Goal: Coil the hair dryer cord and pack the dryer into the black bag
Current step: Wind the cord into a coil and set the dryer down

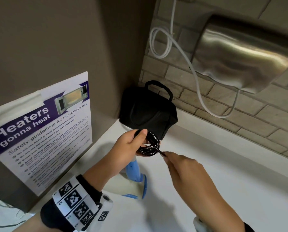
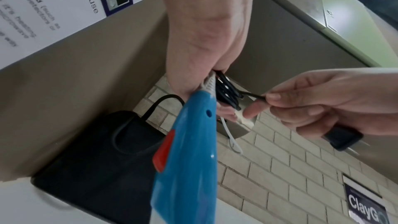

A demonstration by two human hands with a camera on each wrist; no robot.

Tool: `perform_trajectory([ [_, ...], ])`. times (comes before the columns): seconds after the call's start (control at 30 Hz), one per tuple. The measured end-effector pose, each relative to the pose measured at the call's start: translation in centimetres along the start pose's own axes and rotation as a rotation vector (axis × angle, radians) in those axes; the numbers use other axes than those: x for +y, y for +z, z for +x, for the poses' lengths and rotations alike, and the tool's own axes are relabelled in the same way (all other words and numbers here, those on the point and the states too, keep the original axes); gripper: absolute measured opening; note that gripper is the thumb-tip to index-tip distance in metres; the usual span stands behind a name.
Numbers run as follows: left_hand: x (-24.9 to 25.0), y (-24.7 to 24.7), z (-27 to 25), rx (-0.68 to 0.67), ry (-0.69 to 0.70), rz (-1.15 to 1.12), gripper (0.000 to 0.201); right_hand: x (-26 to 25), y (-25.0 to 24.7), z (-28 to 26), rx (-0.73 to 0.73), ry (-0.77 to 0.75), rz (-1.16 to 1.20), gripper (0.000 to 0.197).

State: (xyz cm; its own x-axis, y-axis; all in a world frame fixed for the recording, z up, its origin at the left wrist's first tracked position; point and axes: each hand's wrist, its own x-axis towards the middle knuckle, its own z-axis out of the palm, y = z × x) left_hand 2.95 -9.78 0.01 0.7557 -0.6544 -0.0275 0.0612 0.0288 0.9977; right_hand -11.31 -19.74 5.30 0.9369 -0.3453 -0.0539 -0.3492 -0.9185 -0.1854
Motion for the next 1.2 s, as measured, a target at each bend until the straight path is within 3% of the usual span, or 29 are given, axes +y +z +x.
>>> perform_trajectory([
  [0.27,0.5,-0.3,-0.7,-0.132,-0.008,0.037,0.022,0.8,-0.4,1.7,0.238,-0.044,0.120,0.017],
  [0.5,0.2,0.1,-1.1,-0.242,0.043,0.082,0.027,-0.8,1.2,2.7,0.204,0.039,0.332,0.029],
  [0.8,0.4,0.3,-1.1,-0.171,0.040,-0.027,0.022,-0.1,1.3,2.9,0.122,0.033,0.481,0.012],
  [0.97,0.2,0.6,-0.9,-0.176,0.064,0.054,0.023,0.5,0.6,2.2,0.007,-0.015,0.270,0.038],
  [1.07,0.2,0.1,-0.7,-0.169,0.059,0.053,0.023,1.3,-0.4,1.8,-0.026,-0.024,0.041,0.031],
  [1.2,0.3,0.3,-0.9,-0.208,0.062,0.064,0.024,2.5,-0.1,1.9,0.125,-0.017,-0.014,0.032],
])
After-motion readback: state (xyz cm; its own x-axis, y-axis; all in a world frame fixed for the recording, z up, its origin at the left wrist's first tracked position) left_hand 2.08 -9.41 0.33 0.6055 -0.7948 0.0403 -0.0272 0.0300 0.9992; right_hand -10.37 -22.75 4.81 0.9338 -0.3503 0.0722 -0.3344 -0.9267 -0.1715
